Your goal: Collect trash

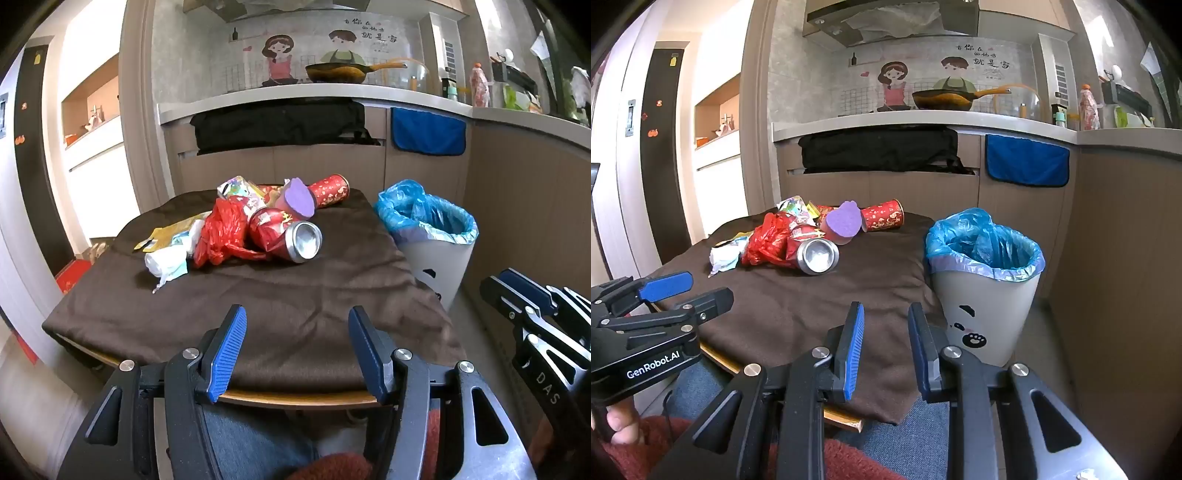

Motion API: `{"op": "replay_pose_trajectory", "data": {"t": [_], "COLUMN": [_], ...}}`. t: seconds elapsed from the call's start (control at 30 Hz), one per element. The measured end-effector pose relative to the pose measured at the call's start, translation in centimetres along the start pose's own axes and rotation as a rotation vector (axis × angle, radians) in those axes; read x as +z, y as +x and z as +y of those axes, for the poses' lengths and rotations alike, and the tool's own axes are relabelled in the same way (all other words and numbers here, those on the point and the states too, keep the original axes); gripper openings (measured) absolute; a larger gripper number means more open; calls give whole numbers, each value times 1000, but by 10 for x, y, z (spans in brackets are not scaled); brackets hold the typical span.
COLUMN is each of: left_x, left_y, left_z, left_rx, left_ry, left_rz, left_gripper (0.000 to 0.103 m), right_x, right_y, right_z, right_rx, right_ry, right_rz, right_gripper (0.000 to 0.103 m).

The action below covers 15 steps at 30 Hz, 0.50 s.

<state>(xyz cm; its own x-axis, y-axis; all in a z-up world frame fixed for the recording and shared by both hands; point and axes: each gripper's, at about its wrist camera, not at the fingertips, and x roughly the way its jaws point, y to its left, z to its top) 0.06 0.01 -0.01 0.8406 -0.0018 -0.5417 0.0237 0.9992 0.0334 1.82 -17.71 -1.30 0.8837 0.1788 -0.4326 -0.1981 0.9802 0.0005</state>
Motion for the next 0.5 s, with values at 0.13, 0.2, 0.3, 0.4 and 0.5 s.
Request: {"op": "replay_pose_trajectory", "data": {"t": [0.13, 0.2, 0.3, 0.4, 0.5], "left_x": [0, 0, 0, 0, 0], "left_y": [1, 2, 0, 1, 0], "left_z": [0, 1, 1, 0, 0], "left_rx": [1, 2, 3, 3, 3], "left_ry": [0, 1, 1, 2, 2], "left_rz": [-6, -7, -15, -14, -19], "left_gripper": [58, 58, 58, 58, 58], "right_x": [0, 0, 0, 0, 0], "right_y": [0, 1, -1, -1, -1], "right_z": [0, 0, 0, 0, 0], "right_rx": [4, 4, 3, 4, 3], "right_ry": [5, 6, 5, 6, 5], "right_rz": [-3, -4, -7, -8, -8], "right_gripper": [23, 23, 23, 23, 23]}}
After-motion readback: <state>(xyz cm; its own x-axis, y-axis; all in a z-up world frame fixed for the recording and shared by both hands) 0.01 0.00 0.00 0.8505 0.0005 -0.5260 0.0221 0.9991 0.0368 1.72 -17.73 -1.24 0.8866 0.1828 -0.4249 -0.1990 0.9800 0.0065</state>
